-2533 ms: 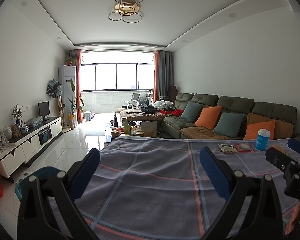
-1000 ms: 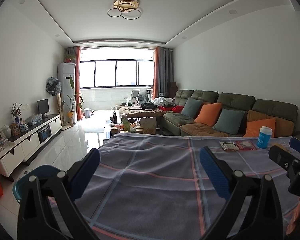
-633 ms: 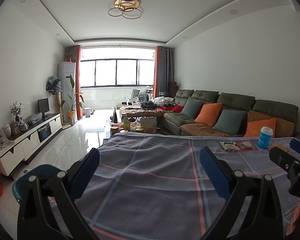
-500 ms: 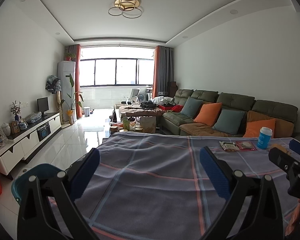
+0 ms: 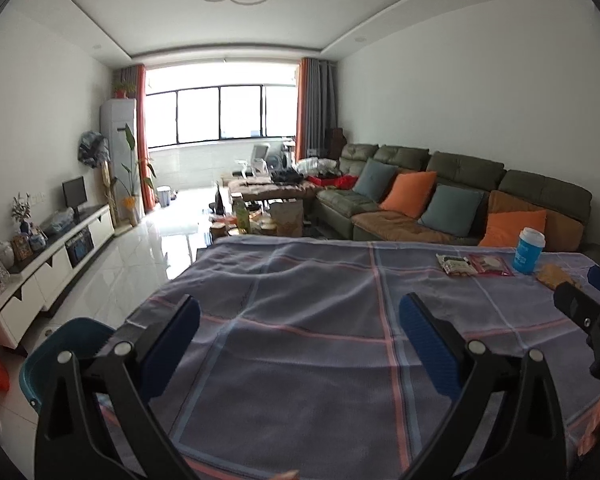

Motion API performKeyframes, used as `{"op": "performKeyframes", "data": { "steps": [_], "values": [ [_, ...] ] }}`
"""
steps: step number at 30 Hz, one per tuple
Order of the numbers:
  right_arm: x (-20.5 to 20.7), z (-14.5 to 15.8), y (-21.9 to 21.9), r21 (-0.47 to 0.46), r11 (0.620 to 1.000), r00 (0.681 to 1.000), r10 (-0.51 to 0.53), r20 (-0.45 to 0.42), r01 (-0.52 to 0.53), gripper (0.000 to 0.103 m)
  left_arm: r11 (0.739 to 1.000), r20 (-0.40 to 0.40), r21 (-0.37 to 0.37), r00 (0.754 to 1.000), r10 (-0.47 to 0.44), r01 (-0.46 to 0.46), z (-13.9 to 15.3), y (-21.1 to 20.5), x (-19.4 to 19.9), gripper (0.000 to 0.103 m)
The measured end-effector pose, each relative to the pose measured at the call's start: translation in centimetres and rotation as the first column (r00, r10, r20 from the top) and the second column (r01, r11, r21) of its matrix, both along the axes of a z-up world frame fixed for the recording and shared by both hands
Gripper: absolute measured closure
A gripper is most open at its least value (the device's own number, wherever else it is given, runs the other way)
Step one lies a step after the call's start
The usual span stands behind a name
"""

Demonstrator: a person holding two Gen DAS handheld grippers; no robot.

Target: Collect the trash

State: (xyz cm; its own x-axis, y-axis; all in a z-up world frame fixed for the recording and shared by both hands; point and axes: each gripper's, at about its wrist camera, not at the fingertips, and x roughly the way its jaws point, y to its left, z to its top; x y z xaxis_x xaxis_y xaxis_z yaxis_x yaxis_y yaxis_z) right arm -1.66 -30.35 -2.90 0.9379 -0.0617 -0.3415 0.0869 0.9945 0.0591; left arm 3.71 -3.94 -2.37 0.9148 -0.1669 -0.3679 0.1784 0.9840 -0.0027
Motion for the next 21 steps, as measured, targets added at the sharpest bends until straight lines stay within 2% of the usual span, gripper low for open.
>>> {"op": "performKeyframes", "data": {
  "steps": [4, 7, 9, 12, 16, 18, 21],
  "values": [
    [1.3, -0.5, -2.9, -0.011, 0.998, 0.992, -0.07, -0.108, 0.07, 0.004, 1.0, -0.16, -0.002, 0.987, -0.025, 0.025, -0.4, 0.2, 4.5, 0.003],
    [3.0, -1.5, -5.5, -0.023, 0.994, 0.965, -0.108, -0.238, 0.106, 0.004, 0.999, -0.285, 0.033, 0.958, -0.02, 0.03, -2.0, -0.4, 8.8, 0.003],
    [4.1, -2.6, -7.4, -0.028, 0.991, 0.935, -0.13, -0.331, 0.128, 0.004, 0.997, -0.364, 0.074, 0.932, -0.001, 0.03, -3.5, -0.6, 11.5, 0.003],
    [5.3, -4.0, -10.1, -0.014, 0.99, 0.896, -0.136, -0.423, 0.144, 0.004, 0.993, -0.454, 0.113, 0.891, 0.031, 0.023, -5.5, -0.5, 14.8, 0.003],
    [6.4, -5.6, -13.4, 0.041, 0.984, 0.85, -0.126, -0.512, 0.171, 0.004, 0.983, -0.523, 0.178, 0.851, 0.052, 0.05, -7.5, -0.9, 17.5, 0.003],
    [6.7, -5.9, -14.7, 0.075, 0.976, 0.832, -0.131, -0.539, 0.202, 0.004, 0.988, -0.532, 0.143, 0.846, 0.033, 0.051, -7.6, -0.4, 18.0, 0.003],
    [7.0, -6.3, -16.5, 0.104, 0.966, 0.814, -0.137, -0.564, 0.235, 0.004, 0.989, -0.525, 0.141, 0.851, 0.035, 0.046, -7.9, -0.3, 18.4, 0.003]
  ]
}}
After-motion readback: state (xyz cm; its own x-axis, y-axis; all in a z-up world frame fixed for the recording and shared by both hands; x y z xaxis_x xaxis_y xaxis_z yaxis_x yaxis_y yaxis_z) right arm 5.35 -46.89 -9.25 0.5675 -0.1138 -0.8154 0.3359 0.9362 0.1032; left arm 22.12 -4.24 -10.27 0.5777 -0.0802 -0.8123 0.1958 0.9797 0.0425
